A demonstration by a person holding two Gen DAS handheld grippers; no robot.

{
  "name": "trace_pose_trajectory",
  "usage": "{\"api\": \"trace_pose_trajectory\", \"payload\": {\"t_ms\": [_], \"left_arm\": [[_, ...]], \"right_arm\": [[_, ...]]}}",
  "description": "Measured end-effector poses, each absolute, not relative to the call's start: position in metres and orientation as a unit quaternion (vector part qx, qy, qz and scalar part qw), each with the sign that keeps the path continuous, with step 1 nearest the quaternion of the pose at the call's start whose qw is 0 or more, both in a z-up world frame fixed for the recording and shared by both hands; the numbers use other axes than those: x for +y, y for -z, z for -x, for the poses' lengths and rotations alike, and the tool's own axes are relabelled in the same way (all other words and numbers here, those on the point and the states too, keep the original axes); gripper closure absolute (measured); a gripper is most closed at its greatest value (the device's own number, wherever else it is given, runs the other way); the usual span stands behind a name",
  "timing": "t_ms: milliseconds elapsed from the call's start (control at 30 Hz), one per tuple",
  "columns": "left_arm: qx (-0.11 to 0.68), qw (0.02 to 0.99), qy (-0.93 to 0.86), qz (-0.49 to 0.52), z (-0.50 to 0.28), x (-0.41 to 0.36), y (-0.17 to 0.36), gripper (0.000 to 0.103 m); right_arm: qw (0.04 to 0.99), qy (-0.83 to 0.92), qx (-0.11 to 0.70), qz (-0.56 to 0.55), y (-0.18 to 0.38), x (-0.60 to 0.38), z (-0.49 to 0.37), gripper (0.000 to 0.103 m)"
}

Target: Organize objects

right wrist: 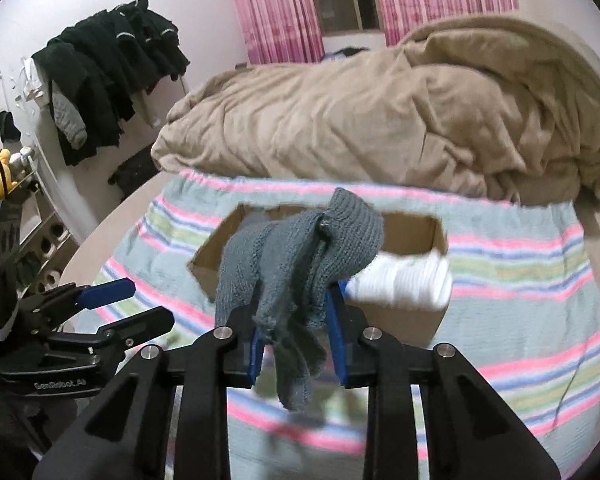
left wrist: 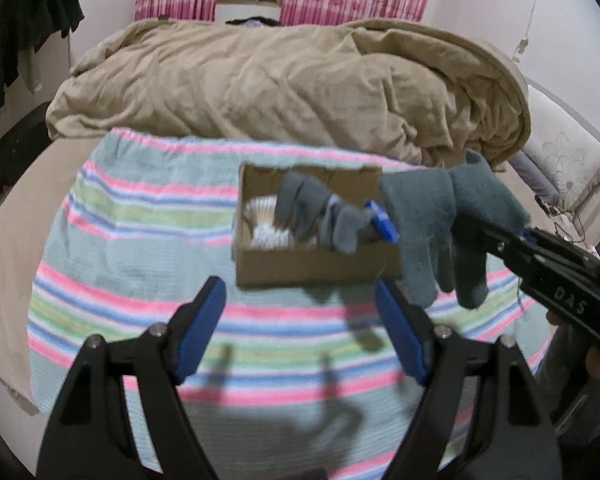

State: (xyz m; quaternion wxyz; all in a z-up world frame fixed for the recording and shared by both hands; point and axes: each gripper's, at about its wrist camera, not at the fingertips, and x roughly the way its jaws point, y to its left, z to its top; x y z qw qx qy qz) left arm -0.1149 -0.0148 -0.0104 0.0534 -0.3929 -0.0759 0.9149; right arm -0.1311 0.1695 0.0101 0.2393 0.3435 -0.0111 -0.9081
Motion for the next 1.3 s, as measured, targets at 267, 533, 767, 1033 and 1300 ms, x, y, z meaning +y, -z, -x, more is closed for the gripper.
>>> {"api": "trace_pose_trajectory", "payload": {"t_ms": [267,533,767,1033,1300], "left_arm": [[-0.065,0.052,-0.923,0.375,0.156,-0.016,-0.001,0.025],[-0.064,0.045,-0.913,0.4,0.203,-0.02,0.032,0.025],[-0.065,0.043,-0.903,0.422,0.217,-0.02,0.058,0.025],[-0.071,0.029,-0.905,0.418,0.199,-0.026,0.049,0.025],[-0.066,0.012,-0.914,0.4,0.153,-0.024,0.021,0.018]], "right_arm": [[0.222,0.916,-0.014,-0.335,-0.011,0.173,0.187,0.074],[0.2,0.905,-0.019,-0.376,0.036,0.172,0.234,0.074],[0.184,0.899,-0.006,-0.397,0.058,0.17,0.245,0.069],[0.185,0.906,-0.011,-0.382,0.043,0.168,0.231,0.029],[0.181,0.914,-0.01,-0.364,0.013,0.177,0.187,0.022]]}}
